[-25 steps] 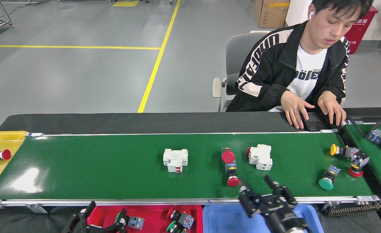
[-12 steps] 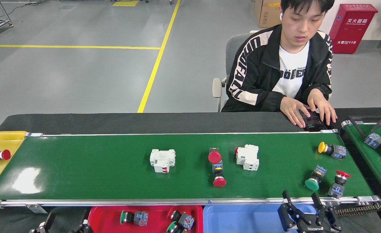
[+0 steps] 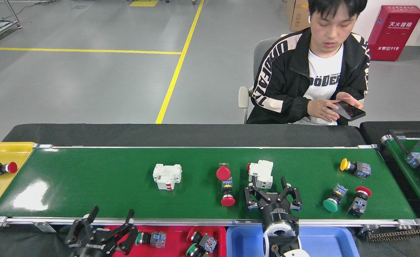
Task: Pick switch part from conveyor to tray
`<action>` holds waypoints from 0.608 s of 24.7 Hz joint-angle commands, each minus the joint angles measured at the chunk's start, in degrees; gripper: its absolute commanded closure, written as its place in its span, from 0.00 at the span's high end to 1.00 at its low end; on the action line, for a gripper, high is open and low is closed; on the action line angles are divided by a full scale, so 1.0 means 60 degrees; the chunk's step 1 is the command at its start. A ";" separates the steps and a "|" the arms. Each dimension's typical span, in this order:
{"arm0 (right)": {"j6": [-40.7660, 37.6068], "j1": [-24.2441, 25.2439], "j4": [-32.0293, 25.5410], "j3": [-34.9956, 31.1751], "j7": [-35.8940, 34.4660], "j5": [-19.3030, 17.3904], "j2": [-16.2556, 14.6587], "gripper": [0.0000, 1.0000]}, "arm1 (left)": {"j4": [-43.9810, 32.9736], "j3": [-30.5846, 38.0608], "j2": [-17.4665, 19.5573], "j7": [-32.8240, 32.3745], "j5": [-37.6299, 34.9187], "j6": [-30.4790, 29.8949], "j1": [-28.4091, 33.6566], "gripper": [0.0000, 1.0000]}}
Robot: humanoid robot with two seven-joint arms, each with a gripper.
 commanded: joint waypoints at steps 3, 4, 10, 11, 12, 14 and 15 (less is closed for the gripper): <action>0.0116 -0.0615 0.0380 0.0510 -0.0164 -0.0819 0.0040 0.61 | 0.1177 -0.0411 -0.0026 -0.0137 -0.0282 0.0547 -0.0982 1.00; -0.0030 -0.0659 0.0380 0.0510 -0.0164 -0.0892 -0.0004 0.48 | 0.1368 -0.0411 -0.0011 -0.0123 -0.0282 0.0591 -0.1114 1.00; -0.1114 -0.0600 0.0117 0.0510 -0.0310 -0.0936 -0.0106 0.15 | 0.2759 -0.0308 0.0033 0.0038 -0.0282 0.0635 -0.2109 1.00; -0.1261 -0.0527 -0.0146 0.0495 -0.0281 -0.0951 -0.0150 0.15 | 0.3022 -0.0294 0.0047 0.0097 -0.0282 0.0635 -0.2285 1.00; -0.1538 -0.0395 -0.0600 0.0437 -0.0222 -0.0965 -0.0311 0.15 | 0.3301 -0.0279 0.0091 0.0141 -0.0282 0.0635 -0.2446 0.99; -0.2228 0.0176 -0.1729 0.0422 -0.0135 -0.1156 -0.0912 0.15 | 0.3755 -0.0279 0.0150 0.0156 -0.0282 0.0620 -0.2739 0.89; -0.2682 0.0630 -0.2506 0.0407 -0.0105 -0.1361 -0.1366 0.16 | 0.3887 -0.0294 0.0179 0.0141 -0.0282 0.0532 -0.2842 0.69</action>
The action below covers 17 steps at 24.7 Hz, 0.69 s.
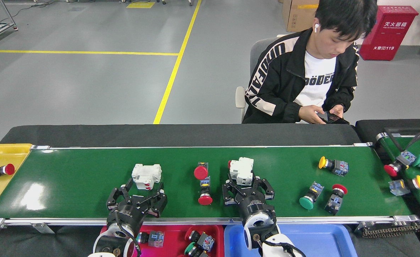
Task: Pick switch part from conveyor to tray
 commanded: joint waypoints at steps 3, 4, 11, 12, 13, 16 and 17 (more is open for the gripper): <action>-0.2476 0.1335 -0.2218 -0.0111 0.0002 -0.0825 -0.1567 0.18 | 0.0251 0.0033 0.0501 0.0104 0.0101 -0.0237 -0.0287 0.25; -0.3267 0.1789 -0.2672 -0.0228 -0.0027 -0.1147 -0.1992 0.19 | 0.0251 0.0033 0.0633 0.0162 0.0175 -0.0237 -0.0272 0.16; -0.7515 0.4601 -0.3610 -0.2191 -0.0540 -0.1542 -0.2871 0.22 | 0.0016 0.0077 0.0897 0.0324 0.0951 -0.0252 0.0197 0.06; -0.8116 0.4850 -0.3595 -0.2777 -0.0554 -0.1557 -0.2856 0.22 | -0.0101 0.0136 0.0911 0.0324 0.1054 -0.0252 0.0285 0.06; -0.8790 0.5173 -0.3595 -0.3524 -0.0584 -0.1586 -0.2827 0.24 | -0.0291 0.0195 0.0926 0.0324 0.1156 -0.0281 0.0372 0.06; -0.9200 0.5832 -0.3566 -0.5326 -0.0584 -0.1777 -0.2593 0.28 | -0.1126 0.0341 0.0984 0.0309 0.1420 -0.0530 0.0797 0.06; -0.9200 0.5949 -0.3522 -0.5736 -0.0540 -0.1806 -0.2358 0.42 | -0.1551 0.0458 0.0984 0.0265 0.1464 -0.0677 0.1032 0.06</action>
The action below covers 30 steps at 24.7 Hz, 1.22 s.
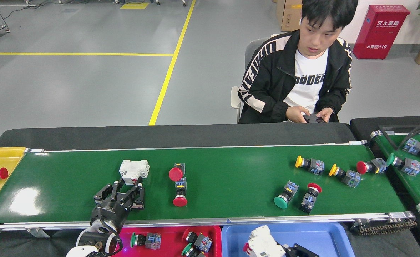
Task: Pick switch part from conveyor to tray
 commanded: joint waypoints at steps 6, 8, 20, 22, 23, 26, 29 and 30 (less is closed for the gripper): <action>-0.0386 0.0041 0.0006 -0.1008 0.0474 -0.0067 0.1206 0.89 | -0.3122 0.0598 0.0044 -0.0100 0.0480 -0.1122 0.1665 0.07; -0.0386 0.0012 0.0020 -0.1051 0.0489 -0.0067 0.1308 0.89 | -0.3737 0.0496 0.0059 -0.0100 0.0480 -0.1444 0.2119 0.07; 0.4419 -0.2083 0.0445 -0.1623 0.0240 0.0007 0.1645 0.88 | -0.3781 -0.3840 0.0029 -0.0012 -0.1351 -0.3480 0.2148 0.11; 0.4448 -0.2009 0.0562 -0.1681 -0.0185 0.0007 0.1543 0.88 | -0.3503 -0.4763 -0.0059 -0.0012 -0.2127 -0.3466 0.2148 0.22; 0.4462 -0.1995 0.0650 -0.1681 -0.0214 0.0036 0.1543 0.88 | -0.3459 -0.5056 -0.0117 -0.0012 -0.2303 -0.3451 0.2148 0.41; 0.4506 -0.2009 0.0709 -0.1667 -0.0214 0.0080 0.1543 0.88 | -0.3605 -0.5378 -0.0146 -0.0012 -0.2391 -0.3466 0.2222 1.00; 0.4506 -0.2024 0.0709 -0.1637 -0.0214 0.0182 0.1543 0.88 | -0.3708 -0.5276 -0.0205 0.0003 -0.2318 -0.3422 0.2222 1.00; 0.4506 -0.2024 0.0709 -0.1623 -0.0214 0.0256 0.1543 0.88 | -0.3752 -0.5071 -0.0220 0.0003 -0.2215 -0.3348 0.2222 1.00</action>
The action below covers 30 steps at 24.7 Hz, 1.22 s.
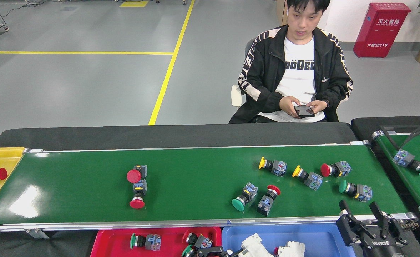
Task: Pick switch part from conveyor to tray
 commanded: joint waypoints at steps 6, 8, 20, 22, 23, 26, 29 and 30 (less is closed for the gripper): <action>0.0244 -0.0069 -0.0095 0.0081 -0.0038 0.0246 -0.0016 0.86 | -0.0324 0.3711 -0.0623 0.0099 0.1491 0.0293 0.0507 1.00; 0.0655 -0.0157 -0.0095 0.0506 -0.0009 0.0700 0.0190 0.85 | -0.0324 0.4868 -0.0638 0.0099 0.1843 0.0308 0.0654 1.00; 0.5825 -0.3438 0.2703 0.5047 0.0269 0.2092 0.0819 0.86 | -0.0251 0.8193 -0.0887 0.0275 0.2077 0.2988 0.1650 1.00; 0.5928 -0.3951 0.3406 0.5296 0.0254 0.2092 0.0937 0.86 | -0.0236 0.8193 -0.0887 0.0334 0.2077 0.3018 0.1562 1.00; 0.5913 -0.4156 0.3640 0.5325 0.0240 0.2077 0.1054 0.84 | -0.0222 0.8179 -0.0887 0.0319 0.2077 0.3018 0.1489 1.00; 0.5591 -0.4303 0.3875 0.5472 0.0211 0.2004 0.1010 0.57 | 0.0100 0.8076 -0.0872 0.0304 0.1989 0.3032 0.0932 1.00; 0.4581 -0.4259 0.3904 0.5618 0.0181 0.1960 0.0951 0.17 | 0.1052 0.8047 -0.0843 0.0304 0.1579 0.3032 -0.0005 1.00; 0.4390 -0.4244 0.3889 0.5604 0.0167 0.1960 0.0951 0.14 | 0.1404 0.8047 -0.0799 0.0304 0.1447 0.3032 -0.0357 1.00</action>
